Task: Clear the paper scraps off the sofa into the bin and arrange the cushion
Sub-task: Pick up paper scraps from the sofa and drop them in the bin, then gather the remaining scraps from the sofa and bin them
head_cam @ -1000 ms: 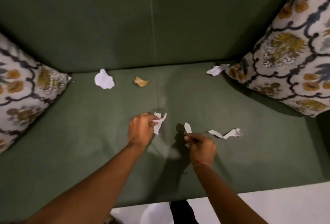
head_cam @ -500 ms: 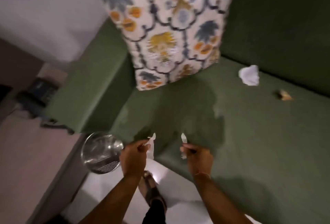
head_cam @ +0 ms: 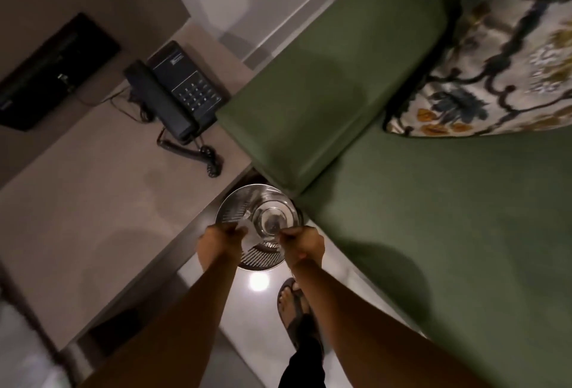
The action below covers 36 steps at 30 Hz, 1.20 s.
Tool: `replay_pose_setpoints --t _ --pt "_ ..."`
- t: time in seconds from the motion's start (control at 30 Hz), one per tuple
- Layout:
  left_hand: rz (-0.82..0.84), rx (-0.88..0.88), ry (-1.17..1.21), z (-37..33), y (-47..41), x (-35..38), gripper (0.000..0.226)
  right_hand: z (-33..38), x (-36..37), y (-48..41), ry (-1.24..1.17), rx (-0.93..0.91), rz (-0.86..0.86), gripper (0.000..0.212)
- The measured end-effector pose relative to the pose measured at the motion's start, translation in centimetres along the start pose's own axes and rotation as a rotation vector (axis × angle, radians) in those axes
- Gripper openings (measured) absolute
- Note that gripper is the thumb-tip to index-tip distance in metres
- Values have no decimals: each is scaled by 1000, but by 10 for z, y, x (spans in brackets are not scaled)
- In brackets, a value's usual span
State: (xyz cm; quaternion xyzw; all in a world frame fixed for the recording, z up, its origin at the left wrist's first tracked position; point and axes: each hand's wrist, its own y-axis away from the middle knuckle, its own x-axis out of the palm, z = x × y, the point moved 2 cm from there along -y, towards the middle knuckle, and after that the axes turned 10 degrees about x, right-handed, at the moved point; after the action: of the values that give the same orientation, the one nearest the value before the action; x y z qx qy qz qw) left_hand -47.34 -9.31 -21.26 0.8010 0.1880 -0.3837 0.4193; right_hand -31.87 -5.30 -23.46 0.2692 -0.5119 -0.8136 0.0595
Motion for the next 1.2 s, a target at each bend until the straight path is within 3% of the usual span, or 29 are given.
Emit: replay_pose_setpoints --t 0.07,0.2,0.33,0.47,0.57,0.77,0.93,1.07,1.2 --pt "24 -1 28 9 -10 5 35 -2 12 -11 43 25 21 35" --pt "70 46 -28 18 -12 8 38 -5 26 -22 63 27 153 15" --pt "123 132 -76 12 6 -2 33 -9 12 -7 55 -27 137 23" --pt "159 292 -268 -22 49 -17 32 -17 -33 22 51 -138 150 21" --pt "149 474 -323 -67 88 -24 26 -31 -95 48 69 -179 126 19" --pt "97 724 -384 -181 177 7 23 -89 -265 78 62 -100 -107 22" --pt "195 846 -394 -275 260 91 25 -181 -406 74 -134 -18 -213 26" --pt "268 997 -466 -337 332 169 27 -265 -502 77 -183 65 -280 30" --pt "351 1168 -484 -402 391 250 31 -355 -579 74 -171 94 -450 33"
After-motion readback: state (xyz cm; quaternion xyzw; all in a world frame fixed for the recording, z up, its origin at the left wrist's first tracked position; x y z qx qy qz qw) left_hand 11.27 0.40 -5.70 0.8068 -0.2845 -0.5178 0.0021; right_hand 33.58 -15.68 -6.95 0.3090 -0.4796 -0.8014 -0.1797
